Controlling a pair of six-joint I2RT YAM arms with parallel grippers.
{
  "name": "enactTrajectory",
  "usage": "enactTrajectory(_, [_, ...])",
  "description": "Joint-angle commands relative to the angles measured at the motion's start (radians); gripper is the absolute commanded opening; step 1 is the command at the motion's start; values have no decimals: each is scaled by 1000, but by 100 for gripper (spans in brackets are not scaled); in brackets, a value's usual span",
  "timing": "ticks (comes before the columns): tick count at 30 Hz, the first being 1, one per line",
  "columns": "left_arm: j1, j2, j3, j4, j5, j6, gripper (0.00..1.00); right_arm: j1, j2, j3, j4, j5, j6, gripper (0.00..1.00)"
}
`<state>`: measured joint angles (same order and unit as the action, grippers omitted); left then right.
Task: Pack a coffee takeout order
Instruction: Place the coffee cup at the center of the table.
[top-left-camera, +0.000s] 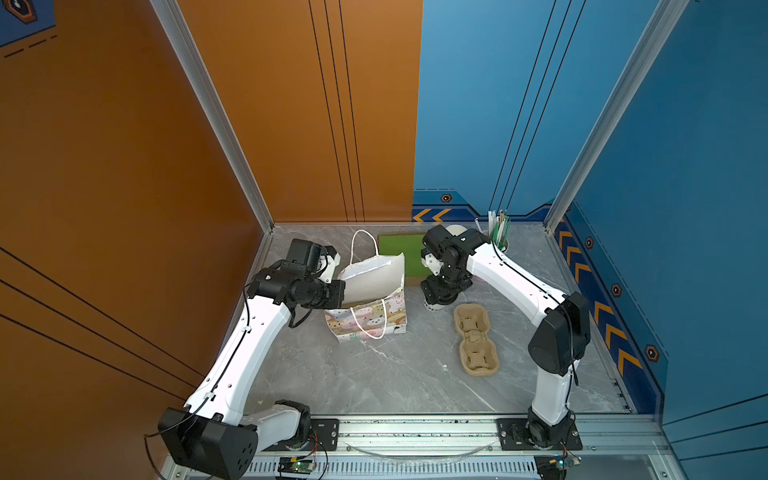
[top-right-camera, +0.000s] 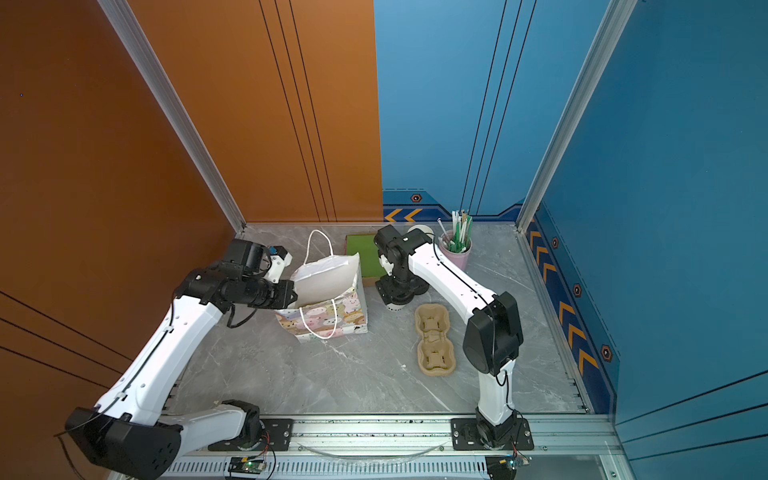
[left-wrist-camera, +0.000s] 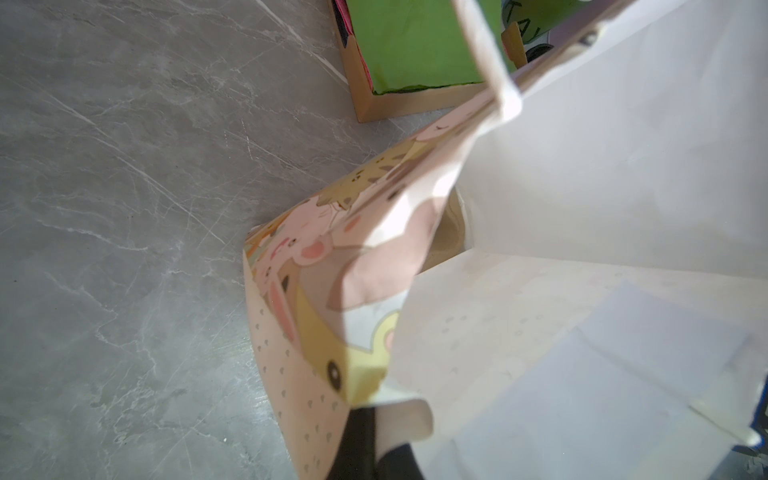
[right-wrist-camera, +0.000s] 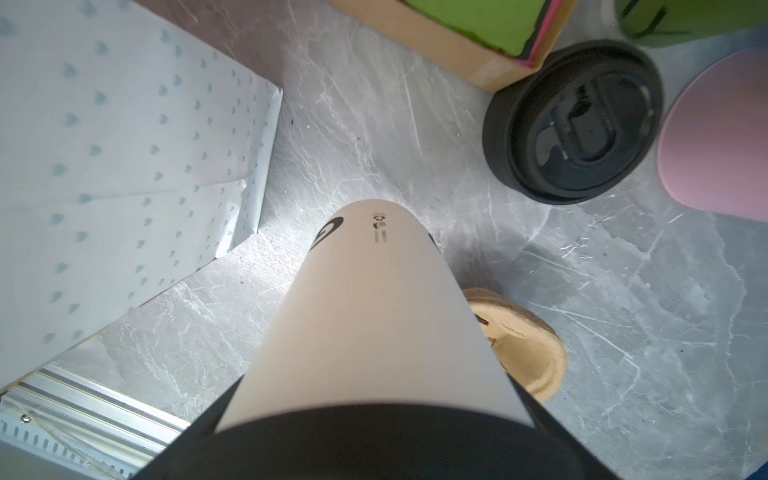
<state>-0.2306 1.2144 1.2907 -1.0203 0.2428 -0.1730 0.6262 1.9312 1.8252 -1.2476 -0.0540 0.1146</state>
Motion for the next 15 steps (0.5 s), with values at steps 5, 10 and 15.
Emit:
enactTrajectory(5, [-7, 5, 14, -17, -3, 13, 0, 23, 82, -23, -33, -20, -26, 87])
enactTrajectory(10, [-8, 5, 13, -17, -4, 13, 0, 32, 115, -23, -33, -18, -31, 89])
enactTrajectory(15, [-8, 5, 12, -17, -7, 15, 0, 34, 130, -23, -33, -15, -34, 93])
